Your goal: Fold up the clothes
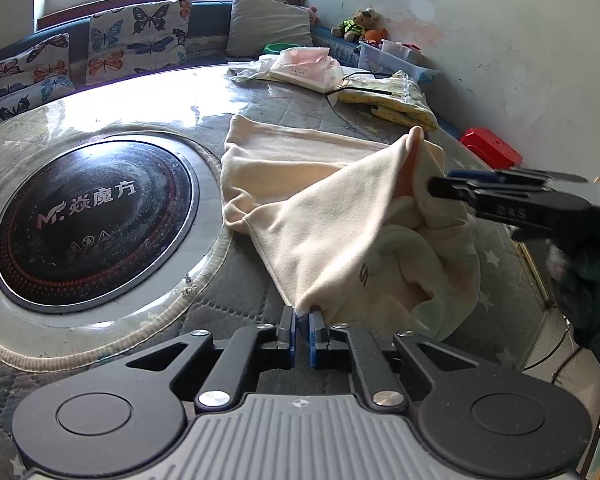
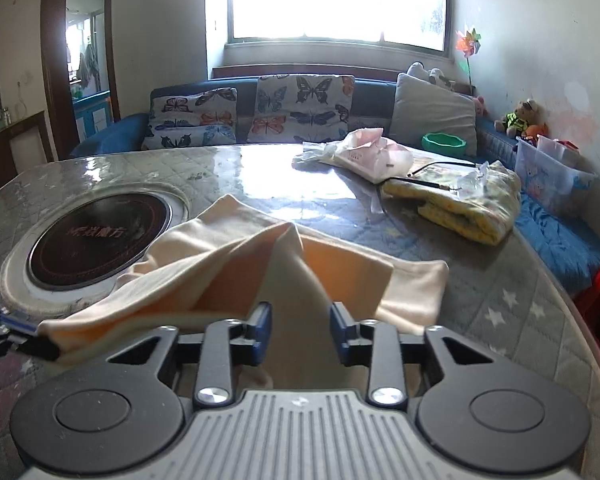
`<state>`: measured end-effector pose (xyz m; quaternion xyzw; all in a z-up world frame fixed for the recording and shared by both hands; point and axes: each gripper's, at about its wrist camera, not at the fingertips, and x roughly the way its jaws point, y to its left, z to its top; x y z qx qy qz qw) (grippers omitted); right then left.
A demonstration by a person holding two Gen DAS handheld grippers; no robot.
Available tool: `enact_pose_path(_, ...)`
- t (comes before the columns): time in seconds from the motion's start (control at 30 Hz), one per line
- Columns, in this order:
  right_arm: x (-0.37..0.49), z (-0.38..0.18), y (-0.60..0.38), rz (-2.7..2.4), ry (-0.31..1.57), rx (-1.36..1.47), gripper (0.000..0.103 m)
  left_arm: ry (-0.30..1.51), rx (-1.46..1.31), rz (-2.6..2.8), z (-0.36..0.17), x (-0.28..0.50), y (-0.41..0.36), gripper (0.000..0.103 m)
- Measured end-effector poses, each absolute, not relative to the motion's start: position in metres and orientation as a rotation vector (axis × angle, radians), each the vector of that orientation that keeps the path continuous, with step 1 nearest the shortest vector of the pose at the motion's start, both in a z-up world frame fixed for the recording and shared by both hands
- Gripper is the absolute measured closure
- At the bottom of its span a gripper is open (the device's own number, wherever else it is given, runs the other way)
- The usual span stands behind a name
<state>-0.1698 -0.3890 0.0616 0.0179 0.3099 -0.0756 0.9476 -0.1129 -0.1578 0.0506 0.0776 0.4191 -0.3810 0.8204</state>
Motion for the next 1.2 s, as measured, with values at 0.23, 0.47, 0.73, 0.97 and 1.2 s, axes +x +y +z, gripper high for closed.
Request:
enact_pose_path(0.23, -0.154, 0.045, -0.396, -0.174, 0.672, 0.054, 0.093, 0.878, 0.196, -0.810, 0.051, -0.110, -0.166, 0.091)
enact_pose_path(0.47, -0.182, 0.051, -0.402, -0.211, 0.653, 0.075, 0.096, 0.856, 0.228, -0.815, 0.050, -0.106, -0.176, 0.057)
enact_pose_path(0.73, -0.196, 0.036, -0.424, -0.296, 0.691, 0.166, 0.069, 0.914, 0.228, -0.831, 0.030, -0.100, -0.182, 0.091)
enact_pose_path(0.97, -0.173, 0.024, -0.416, -0.276, 0.689, 0.201, 0.069, 0.880, 0.179, -0.770, 0.036, -0.087, -0.159, 0.094)
enact_pose_path(1.2, -0.123, 0.020, -0.383, -0.197, 0.679, 0.175, 0.069, 0.866, 0.108, -0.644, 0.041, -0.070, -0.118, 0.094)
